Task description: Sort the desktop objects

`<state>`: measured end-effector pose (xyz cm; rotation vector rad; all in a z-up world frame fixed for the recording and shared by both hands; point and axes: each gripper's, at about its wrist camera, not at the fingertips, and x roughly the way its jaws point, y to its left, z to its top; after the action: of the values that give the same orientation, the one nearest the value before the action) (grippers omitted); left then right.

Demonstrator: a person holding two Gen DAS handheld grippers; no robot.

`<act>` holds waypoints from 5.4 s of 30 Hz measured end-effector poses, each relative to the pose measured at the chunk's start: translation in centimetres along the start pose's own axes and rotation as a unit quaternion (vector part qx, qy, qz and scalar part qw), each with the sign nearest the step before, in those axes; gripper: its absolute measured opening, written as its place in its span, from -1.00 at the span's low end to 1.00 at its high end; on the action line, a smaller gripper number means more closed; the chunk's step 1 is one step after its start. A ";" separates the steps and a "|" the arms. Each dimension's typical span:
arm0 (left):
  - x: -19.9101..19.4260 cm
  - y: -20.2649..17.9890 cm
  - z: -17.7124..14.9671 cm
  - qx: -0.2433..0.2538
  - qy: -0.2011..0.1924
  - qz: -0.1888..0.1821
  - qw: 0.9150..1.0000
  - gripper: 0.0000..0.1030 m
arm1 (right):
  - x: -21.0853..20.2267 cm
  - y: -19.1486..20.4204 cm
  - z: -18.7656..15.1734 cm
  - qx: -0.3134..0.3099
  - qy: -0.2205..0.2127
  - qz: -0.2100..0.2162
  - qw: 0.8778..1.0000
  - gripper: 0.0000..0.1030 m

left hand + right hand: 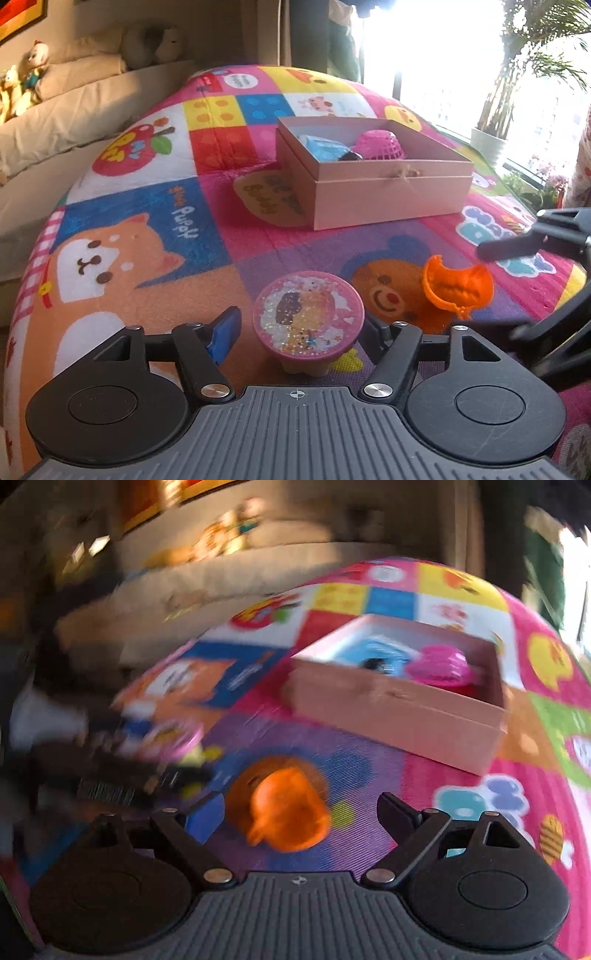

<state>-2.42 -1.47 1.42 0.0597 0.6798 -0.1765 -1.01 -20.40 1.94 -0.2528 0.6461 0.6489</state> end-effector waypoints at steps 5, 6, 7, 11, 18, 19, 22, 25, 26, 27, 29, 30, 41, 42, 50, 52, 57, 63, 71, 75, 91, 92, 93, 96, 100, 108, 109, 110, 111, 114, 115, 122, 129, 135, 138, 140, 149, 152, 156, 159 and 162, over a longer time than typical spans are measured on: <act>-0.7 0.0 0.3 0.002 -0.002 -0.002 1.000 0.19 | 2.0 1.4 -0.2 -0.024 0.019 -0.026 0.999 0.13; -0.9 -0.1 0.3 0.005 -0.003 -0.003 1.000 0.19 | 2.0 1.2 -0.1 -0.016 0.022 -0.022 0.999 -0.03; -1.2 -0.1 0.4 0.007 -0.005 -0.004 1.000 0.19 | 2.0 0.9 0.1 -0.011 0.027 -0.021 0.999 -0.02; -3.7 -0.4 3.6 0.024 -0.052 -0.020 0.998 0.19 | -0.7 -1.0 1.6 0.021 0.013 -0.003 1.000 -0.04; -3.1 -2.3 13.6 0.047 -0.150 -0.049 0.986 0.19 | -11.0 -5.5 8.3 0.037 -0.138 -0.042 0.989 -0.13; -2.1 -2.8 14.6 0.046 -0.153 -0.053 0.986 0.19 | -11.7 -6.0 8.8 0.034 -0.151 -0.056 0.986 -0.13; 1.8 -4.2 17.2 0.031 -0.138 -0.073 0.987 0.25 | -11.6 -7.2 10.1 0.035 -0.157 -0.085 0.983 -0.31; 4.3 -4.2 17.3 0.007 -0.104 -0.077 0.992 0.60 | -10.9 -8.5 10.1 0.052 -0.146 -0.091 0.984 -0.31; 4.6 -3.8 16.7 0.000 -0.099 -0.073 0.992 0.64 | -10.8 -8.9 9.7 0.059 -0.143 -0.090 0.984 -0.31; 4.7 -3.4 15.8 -0.003 -0.092 -0.070 0.993 0.65 | -10.9 -9.3 9.2 0.065 -0.142 -0.091 0.984 -0.31; 4.8 -2.4 14.0 -0.007 -0.078 -0.059 0.995 0.67 | -10.7 -10.1 7.8 0.074 -0.135 -0.093 0.984 -0.30; 4.8 -1.9 12.9 -0.009 -0.071 -0.052 0.996 0.69 | -10.1 -10.4 7.2 0.080 -0.127 -0.095 0.984 -0.21; 1.9 1.4 4.5 -0.066 -0.021 -0.058 0.996 0.86 | -6.0 -18.2 -8.0 0.305 -0.031 -0.128 0.943 0.53; 2.0 1.4 4.2 -0.070 -0.016 -0.058 0.996 0.86 | -7.1 -17.6 -8.9 0.311 -0.046 -0.116 0.942 0.53; 1.9 -0.2 3.2 -0.070 0.016 -0.080 0.994 0.89 | -8.6 -12.8 -8.6 0.260 -0.056 -0.077 0.961 0.57; 1.7 -0.9 2.7 -0.056 0.034 -0.080 0.995 0.92 | -7.8 -11.7 -7.7 0.229 -0.044 -0.093 0.968 0.57; 0.9 -2.2 1.5 -0.029 0.053 -0.091 0.994 0.94 | -5.2 -10.8 -6.9 0.187 -0.008 -0.146 0.971 0.54; 0.3 -2.0 1.4 -0.035 0.040 -0.103 0.993 0.95 | -5.3 -11.5 -6.2 0.194 0.021 -0.157 0.968 -0.09; 1.2 -1.8 1.7 -0.045 0.038 -0.111 0.992 0.95 | -7.6 -11.8 -0.7 0.184 -0.019 -0.114 0.976 -0.09; 1.4 -1.6 2.0 -0.057 0.032 -0.116 0.991 0.95 | -6.3 -12.1 6.7 0.144 -0.074 -0.094 0.982 -0.09; 2.2 0.9 0.9 -0.083 0.038 -0.103 0.991 0.98 | 4.0 -13.4 8.6 0.217 0.013 -0.041 0.975 -0.24; 2.2 0.8 0.9 -0.082 0.038 -0.103 0.991 0.98 | 4.7 -13.4 8.3 0.229 0.022 -0.033 0.973 -0.23; 2.3 0.7 1.0 -0.081 0.038 -0.101 0.991 0.98 | 5.3 -13.1 8.1 0.234 0.021 -0.036 0.971 -0.23; 2.1 0.5 1.0 -0.074 0.039 -0.092 0.992 0.99 | 6.6 -12.2 8.4 0.226 0.013 -0.031 0.973 -0.21; 1.9 0.8 1.1 -0.067 0.040 -0.060 0.995 1.00 | 7.2 -11.5 8.5 0.193 0.004 -0.071 0.979 -0.22; 2.4 1.1 1.3 -0.076 0.044 -0.035 0.996 1.00 | -1.5 -7.8 5.8 0.137 -0.117 -0.123 0.976 0.38; 2.3 0.9 1.3 -0.074 0.043 -0.032 0.996 1.00 | -2.3 -7.4 5.2 0.140 -0.122 -0.114 0.976 0.53; 2.3 0.7 1.2 -0.070 0.040 -0.026 0.996 1.00 | -2.8 -7.0 4.6 0.149 -0.119 -0.101 0.976 0.58; 2.2 0.5 1.1 -0.064 0.034 -0.015 0.997 1.00 | -3.1 -6.7 3.9 0.160 -0.114 -0.088 0.977 0.66; 2.0 -0.2 0.6 -0.051 0.012 0.017 0.999 1.00 | -2.5 -5.0 1.4 0.176 -0.081 -0.076 0.978 0.92; 2.2 -0.3 0.5 -0.048 0.012 0.021 0.999 1.00 | -2.1 -4.4 0.6 0.175 -0.070 -0.079 0.979 1.00; 3.2 -1.1 0.0 -0.037 0.008 0.048 0.998 1.00 | 1.5 -2.6 -1.4 0.151 0.018 -0.127 0.980 1.00; 3.5 -1.1 -0.1 -0.056 0.004 0.079 0.995 1.00 | 2.7 -2.8 -1.1 0.149 0.036 -0.144 0.978 1.00; 3.5 -1.0 0.0 -0.064 0.004 0.091 0.994 1.00 | 3.7 -4.0 -0.4 0.165 0.030 -0.157 0.973 1.00; 3.4 -1.1 -0.1 -0.064 0.004 0.091 0.994 1.00 | 3.5 -3.7 -0.9 0.162 0.013 -0.165 0.973 1.00; 3.4 -1.0 0.0 -0.064 0.004 0.091 0.994 1.00 | 3.4 -3.4 -1.2 0.163 0.008 -0.174 0.971 1.00; 3.4 -1.0 -0.1 -0.065 0.004 0.090 0.994 1.00 | 3.4 -3.4 -1.3 0.165 0.007 -0.175 0.971 1.00; 3.3 -1.0 -0.1 -0.065 0.004 0.090 0.994 1.00 | 3.5 -3.4 -1.2 0.164 0.007 -0.175 0.971 1.00; 3.3 -1.0 -0.1 -0.065 0.004 0.090 0.994 1.00 | 3.4 -3.4 -1.2 0.165 0.007 -0.174 0.971 1.00; 3.3 -1.0 -0.1 -0.065 0.004 0.090 0.994 1.00 | 3.5 -3.4 -1.2 0.165 0.007 -0.174 0.971 1.00; 3.3 -1.0 -0.1 -0.065 0.004 0.090 0.994 1.00 | 3.5 -3.4 -1.3 0.165 0.007 -0.175 0.971 1.00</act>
<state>-0.16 -2.95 -0.73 -0.0027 0.6894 0.0420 2.66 -21.90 -1.13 -0.0565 0.6914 0.1959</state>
